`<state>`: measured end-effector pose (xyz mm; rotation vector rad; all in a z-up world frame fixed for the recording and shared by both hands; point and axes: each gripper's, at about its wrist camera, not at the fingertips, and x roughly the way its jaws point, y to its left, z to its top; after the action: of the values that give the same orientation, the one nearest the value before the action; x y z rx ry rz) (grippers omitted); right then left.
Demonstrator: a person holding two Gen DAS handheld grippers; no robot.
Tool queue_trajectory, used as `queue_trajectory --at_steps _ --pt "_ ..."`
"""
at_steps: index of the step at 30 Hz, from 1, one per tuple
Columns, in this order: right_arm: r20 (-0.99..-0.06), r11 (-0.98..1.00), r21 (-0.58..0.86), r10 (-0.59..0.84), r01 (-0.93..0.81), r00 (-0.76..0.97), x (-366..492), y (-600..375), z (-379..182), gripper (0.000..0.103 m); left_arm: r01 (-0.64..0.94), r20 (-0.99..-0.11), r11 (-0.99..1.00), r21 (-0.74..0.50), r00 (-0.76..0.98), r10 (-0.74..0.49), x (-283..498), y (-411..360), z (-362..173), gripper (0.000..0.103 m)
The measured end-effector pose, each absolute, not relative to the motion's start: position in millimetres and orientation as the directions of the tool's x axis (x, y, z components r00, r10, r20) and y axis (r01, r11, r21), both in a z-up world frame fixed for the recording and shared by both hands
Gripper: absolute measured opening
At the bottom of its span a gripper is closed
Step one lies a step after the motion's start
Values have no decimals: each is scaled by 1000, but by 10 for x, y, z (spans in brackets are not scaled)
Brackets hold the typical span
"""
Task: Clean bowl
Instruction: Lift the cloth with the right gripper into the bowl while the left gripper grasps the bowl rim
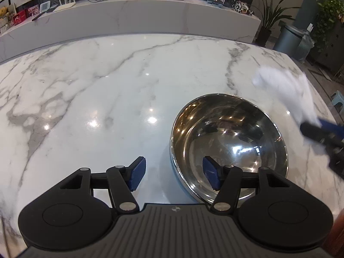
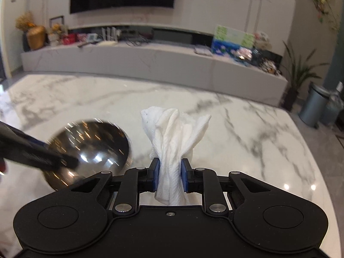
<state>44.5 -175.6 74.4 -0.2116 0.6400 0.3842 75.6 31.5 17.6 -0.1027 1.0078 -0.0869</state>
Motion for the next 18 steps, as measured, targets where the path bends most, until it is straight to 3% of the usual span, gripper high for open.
queue_trajectory --at_steps 6,18 --pt "-611 863 -50 372 -502 699 443 -1537 737 18 29 -842 992 -124 526 -121 767 319 165 44" --pt "-599 832 -110 381 -544 704 348 -1427 518 19 50 -836 990 -131 531 -138 780 268 151 45"
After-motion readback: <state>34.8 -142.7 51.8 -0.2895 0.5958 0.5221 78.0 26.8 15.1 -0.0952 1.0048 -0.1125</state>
